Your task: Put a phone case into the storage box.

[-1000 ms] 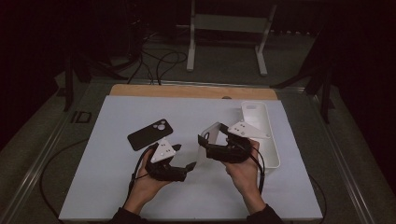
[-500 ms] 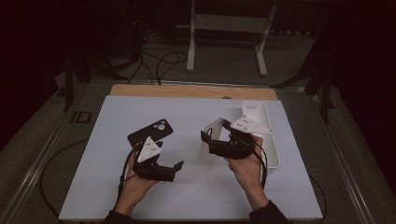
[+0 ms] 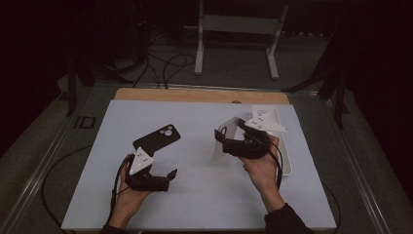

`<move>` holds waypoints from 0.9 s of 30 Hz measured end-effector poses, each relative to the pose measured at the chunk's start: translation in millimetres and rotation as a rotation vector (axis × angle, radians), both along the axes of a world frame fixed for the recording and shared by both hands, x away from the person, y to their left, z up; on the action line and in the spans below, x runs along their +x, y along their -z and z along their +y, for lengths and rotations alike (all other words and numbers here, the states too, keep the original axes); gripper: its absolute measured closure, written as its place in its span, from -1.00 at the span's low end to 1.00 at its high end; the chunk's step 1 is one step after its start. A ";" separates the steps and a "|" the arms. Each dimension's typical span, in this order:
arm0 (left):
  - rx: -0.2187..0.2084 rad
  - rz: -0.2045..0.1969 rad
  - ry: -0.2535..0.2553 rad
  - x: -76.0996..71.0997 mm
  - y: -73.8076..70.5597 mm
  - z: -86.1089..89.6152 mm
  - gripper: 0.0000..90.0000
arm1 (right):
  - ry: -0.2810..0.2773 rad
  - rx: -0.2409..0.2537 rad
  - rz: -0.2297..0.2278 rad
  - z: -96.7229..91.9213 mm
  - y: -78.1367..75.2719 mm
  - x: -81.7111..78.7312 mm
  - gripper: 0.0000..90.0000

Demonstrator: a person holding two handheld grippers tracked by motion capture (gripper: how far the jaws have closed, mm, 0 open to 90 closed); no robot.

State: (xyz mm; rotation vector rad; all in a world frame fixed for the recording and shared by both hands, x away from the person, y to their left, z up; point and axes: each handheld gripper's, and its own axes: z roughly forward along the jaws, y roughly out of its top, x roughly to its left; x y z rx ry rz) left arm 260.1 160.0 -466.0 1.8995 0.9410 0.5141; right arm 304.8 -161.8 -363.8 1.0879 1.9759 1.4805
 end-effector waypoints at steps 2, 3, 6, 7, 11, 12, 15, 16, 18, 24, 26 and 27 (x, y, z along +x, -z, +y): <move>0.008 -0.011 -0.007 -1.7 1.8 2.2 -1.00 | 0.006 -0.003 -0.004 -1.4 -2.3 1.5 -0.62; 0.017 -0.017 -0.012 -2.7 2.9 3.2 -1.00 | 0.007 -0.003 -0.005 -2.1 -3.5 2.2 -0.62; 0.029 -0.026 -0.019 -4.3 5.0 5.8 -1.00 | 0.014 0.000 -0.002 -4.5 -5.7 3.9 -0.62; 0.026 -0.022 -0.024 -4.9 7.0 9.3 -1.00 | 0.014 0.003 0.001 -5.9 -6.5 5.0 -0.62; 0.022 -0.018 -0.038 -5.8 9.1 14.5 -1.00 | 0.029 0.012 0.005 -13.7 -9.4 9.8 -0.62; 0.020 -0.014 -0.046 -6.5 10.7 16.9 -1.00 | 0.033 0.015 0.009 -14.9 -9.8 10.4 -0.62; 0.025 -0.013 -0.057 -8.0 13.7 20.0 -1.00 | 0.044 0.016 0.012 -18.7 -10.2 12.5 -0.62; 0.025 -0.011 -0.058 -8.2 14.5 21.1 -1.00 | 0.047 0.011 0.010 -20.1 -10.5 13.1 -0.62; 0.028 -0.012 -0.066 -8.5 16.0 22.6 -1.00 | 0.055 0.010 0.011 -22.1 -11.4 14.0 -0.62; 0.031 -0.019 -0.073 -10.5 16.9 25.6 -1.00 | 0.073 0.000 0.003 -27.4 -17.3 16.2 -0.62; 0.031 -0.019 -0.073 -10.5 16.9 25.6 -1.00 | 0.076 0.000 0.003 -28.0 -18.4 16.7 -0.62; 0.031 -0.019 -0.073 -10.5 16.9 25.6 -1.00 | 0.076 0.000 0.003 -28.0 -18.4 16.7 -0.62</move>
